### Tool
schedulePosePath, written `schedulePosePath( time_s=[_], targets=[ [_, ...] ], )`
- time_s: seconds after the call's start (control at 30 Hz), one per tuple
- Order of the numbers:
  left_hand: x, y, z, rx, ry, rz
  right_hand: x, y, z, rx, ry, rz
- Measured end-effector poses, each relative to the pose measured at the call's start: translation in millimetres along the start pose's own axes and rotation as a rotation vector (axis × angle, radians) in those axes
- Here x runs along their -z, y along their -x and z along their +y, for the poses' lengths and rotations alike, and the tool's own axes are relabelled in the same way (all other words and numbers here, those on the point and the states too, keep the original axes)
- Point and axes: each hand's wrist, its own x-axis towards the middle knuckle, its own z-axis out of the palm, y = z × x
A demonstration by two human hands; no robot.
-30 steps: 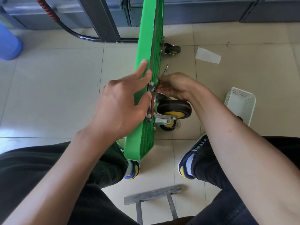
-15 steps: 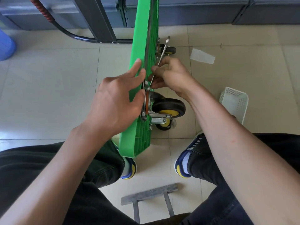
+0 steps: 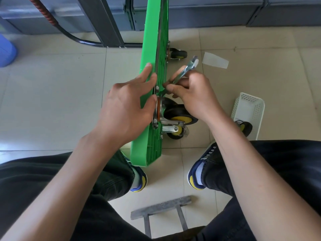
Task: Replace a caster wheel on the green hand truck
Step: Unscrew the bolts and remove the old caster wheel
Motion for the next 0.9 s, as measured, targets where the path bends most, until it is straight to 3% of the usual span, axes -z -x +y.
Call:
schedulePosePath(
  time_s=[0.23,0.6,0.7,0.9],
  targets=[
    [1,0,-1,-0.001,-0.008,-0.019,1,13,13,0.022,-0.027,-0.001],
    [3,1,-1,0.027,0.005,-0.023,4,-14,24,-0.084,-0.254,0.201],
    [2,2,-1,0.018,0.013,-0.023,2,-27,27,-0.179,-0.284,0.183],
    [1,1,-2,0.008,0.001,-0.039,-2,-56,34,-0.484,-0.466,0.000]
  ],
)
